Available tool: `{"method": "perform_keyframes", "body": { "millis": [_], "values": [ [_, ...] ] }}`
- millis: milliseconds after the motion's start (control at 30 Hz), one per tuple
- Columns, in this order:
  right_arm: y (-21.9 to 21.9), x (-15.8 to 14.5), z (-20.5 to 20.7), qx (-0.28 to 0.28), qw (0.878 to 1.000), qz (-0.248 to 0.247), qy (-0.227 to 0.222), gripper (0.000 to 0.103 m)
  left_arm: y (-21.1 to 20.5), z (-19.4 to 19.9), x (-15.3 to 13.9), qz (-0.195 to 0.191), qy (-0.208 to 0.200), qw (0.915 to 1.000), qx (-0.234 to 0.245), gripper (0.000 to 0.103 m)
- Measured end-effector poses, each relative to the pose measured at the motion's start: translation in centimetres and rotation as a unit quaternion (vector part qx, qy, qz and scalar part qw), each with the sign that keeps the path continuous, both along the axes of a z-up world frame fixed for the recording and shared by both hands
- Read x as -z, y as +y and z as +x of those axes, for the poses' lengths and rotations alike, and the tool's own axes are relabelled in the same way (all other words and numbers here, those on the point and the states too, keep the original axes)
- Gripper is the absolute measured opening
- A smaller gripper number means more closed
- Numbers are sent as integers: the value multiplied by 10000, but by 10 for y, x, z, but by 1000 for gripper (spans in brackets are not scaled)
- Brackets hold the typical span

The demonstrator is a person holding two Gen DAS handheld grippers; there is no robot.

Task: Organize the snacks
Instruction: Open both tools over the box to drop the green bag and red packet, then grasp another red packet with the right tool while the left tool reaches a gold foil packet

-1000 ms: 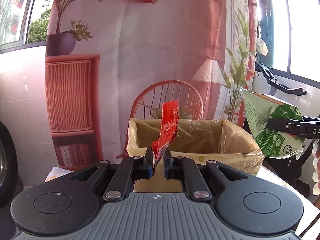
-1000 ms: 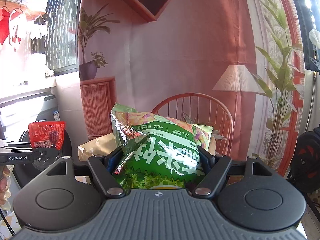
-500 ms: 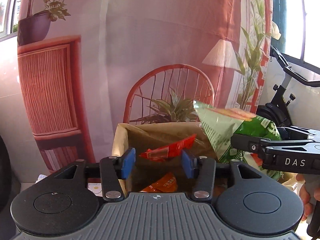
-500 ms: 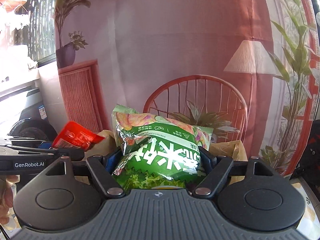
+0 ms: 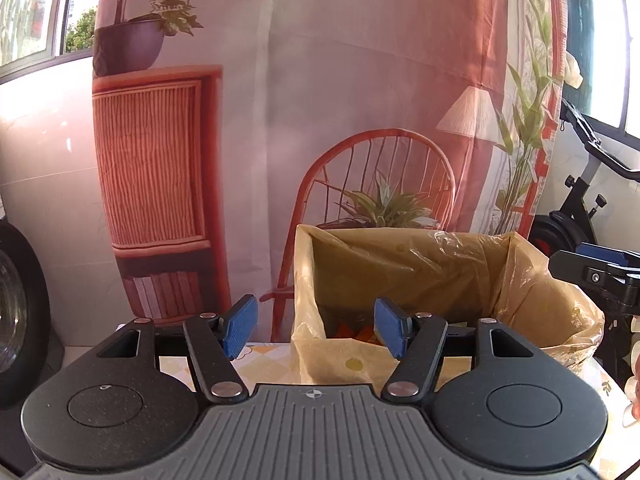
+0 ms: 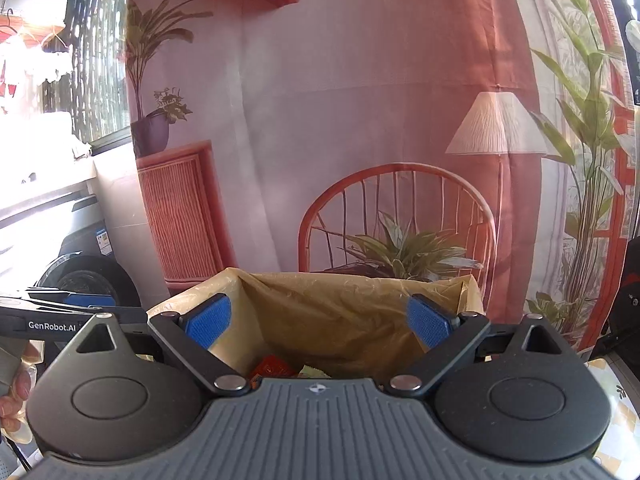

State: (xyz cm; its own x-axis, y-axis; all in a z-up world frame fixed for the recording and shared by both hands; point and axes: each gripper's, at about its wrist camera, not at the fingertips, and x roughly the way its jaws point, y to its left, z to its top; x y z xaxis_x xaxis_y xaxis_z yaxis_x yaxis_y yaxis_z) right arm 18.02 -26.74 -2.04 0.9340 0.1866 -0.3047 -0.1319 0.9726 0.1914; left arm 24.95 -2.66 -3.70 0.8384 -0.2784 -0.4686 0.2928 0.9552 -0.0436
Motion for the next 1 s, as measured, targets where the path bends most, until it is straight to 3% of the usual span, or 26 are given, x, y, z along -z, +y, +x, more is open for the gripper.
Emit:
{"method": "perform_keyframes", "body": {
  "millis": [100, 267, 400, 533, 667, 767, 1000],
  "values": [
    [-7, 3, -25, -148, 9997, 83, -195, 103, 23, -24, 1, -111, 9, 9998, -141, 68],
    [-20, 22, -69, -256, 9991, 164, -302, 103, 58, -62, 17, -294, 168, 9984, -447, 68],
    [-27, 49, -95, -279, 9996, 68, 22, 103, 75, -89, 42, -255, 286, 9971, -665, 68],
    [-29, 87, -117, -391, 9965, -433, 607, 103, 87, -116, 74, -300, 437, 9941, -949, 68],
    [-28, 127, -133, -774, 9847, -913, 1269, 103, 92, -132, 107, -331, 816, 9899, -1108, 67],
    [-26, 153, -141, -1160, 9723, -1195, 1640, 96, 94, -138, 122, -348, 1017, 9880, -1108, 67],
    [-23, 199, -148, -1641, 9422, -1843, 2265, 87, 85, -144, 133, -398, 1173, 9880, -928, 67]
  ]
}}
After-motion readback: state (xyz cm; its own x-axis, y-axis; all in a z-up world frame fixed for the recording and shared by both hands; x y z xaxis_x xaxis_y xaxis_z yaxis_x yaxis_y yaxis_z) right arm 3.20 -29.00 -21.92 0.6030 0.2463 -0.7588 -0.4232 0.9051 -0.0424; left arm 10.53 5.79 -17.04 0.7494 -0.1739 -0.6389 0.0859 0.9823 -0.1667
